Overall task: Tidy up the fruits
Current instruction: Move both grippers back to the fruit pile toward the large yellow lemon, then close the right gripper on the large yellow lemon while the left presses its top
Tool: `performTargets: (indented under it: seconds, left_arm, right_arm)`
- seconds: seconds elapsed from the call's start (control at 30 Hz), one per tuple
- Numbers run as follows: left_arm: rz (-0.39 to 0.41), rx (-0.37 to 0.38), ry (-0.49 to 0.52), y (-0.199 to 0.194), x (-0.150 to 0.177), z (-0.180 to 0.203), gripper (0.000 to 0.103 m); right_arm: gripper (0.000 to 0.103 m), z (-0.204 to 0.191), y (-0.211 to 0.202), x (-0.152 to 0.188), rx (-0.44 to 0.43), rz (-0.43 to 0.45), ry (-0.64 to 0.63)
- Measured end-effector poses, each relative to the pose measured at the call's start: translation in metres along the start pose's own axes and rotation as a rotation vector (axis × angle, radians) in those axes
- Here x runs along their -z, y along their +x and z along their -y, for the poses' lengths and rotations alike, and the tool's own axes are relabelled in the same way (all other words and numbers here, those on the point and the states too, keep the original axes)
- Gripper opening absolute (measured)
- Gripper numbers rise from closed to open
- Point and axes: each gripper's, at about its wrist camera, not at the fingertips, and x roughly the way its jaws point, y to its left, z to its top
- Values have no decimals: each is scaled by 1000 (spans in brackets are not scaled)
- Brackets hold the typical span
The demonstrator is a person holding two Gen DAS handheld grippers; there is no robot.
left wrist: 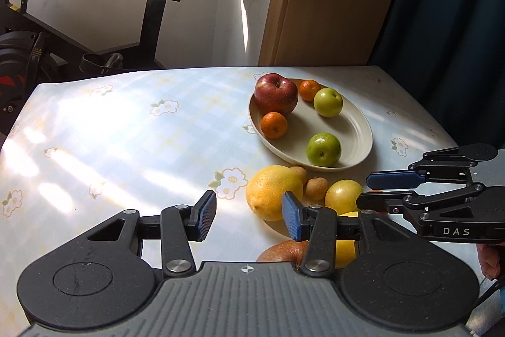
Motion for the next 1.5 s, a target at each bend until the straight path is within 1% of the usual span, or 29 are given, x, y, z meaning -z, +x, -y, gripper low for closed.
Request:
performTargets:
  seconds: [0.13,0.3,0.5,0.67,0.77,0.9,1.0,1.13,1.23,1.3,1.37,1.43,1.5]
  left_arm:
    - [12,15,0,-3,5,5,48]
    - [11,58,-10,-6,12,12,48]
    - [-13,119,-39,-2,20,23,46]
    - [-27,151,11,4,23,39,40]
    - [-37,186,16,7,22,44,39]
    - [-59,215,14,17,24,56,39]
    - [-81,244,-9,27,24,63,39]
    - [-104,266,11,36,24,70,39]
    - [-134,295,-10,43,23,68,36]
    - [-152,300,-32,47,23,67,34]
    - [-159,319,-54,51,23,65,29]
    - [-167,341,-70,54,22,64,27]
    - [-166,345,-69,55,21,66,27]
  right_arm:
    - [20,-3,-1,7,-7,-25,-8]
    - [20,4,-11,21,-24,-19,31]
    - [20,13,-28,43,-9,-26,58]
    - [20,24,-34,56,-5,-29,97]
    - [20,27,-36,62,-4,-29,111]
    - [20,27,-38,66,-4,-28,115]
    - [20,27,-37,67,-8,-28,119]
    - [20,28,-37,68,-13,-27,120]
    - [20,28,-37,68,-8,-31,115]
    - [20,27,-36,70,4,-45,107]
    - [20,25,-36,72,2,-46,103]
    - [23,24,-37,74,-7,-51,91]
    - [27,21,-35,75,-10,-67,69]
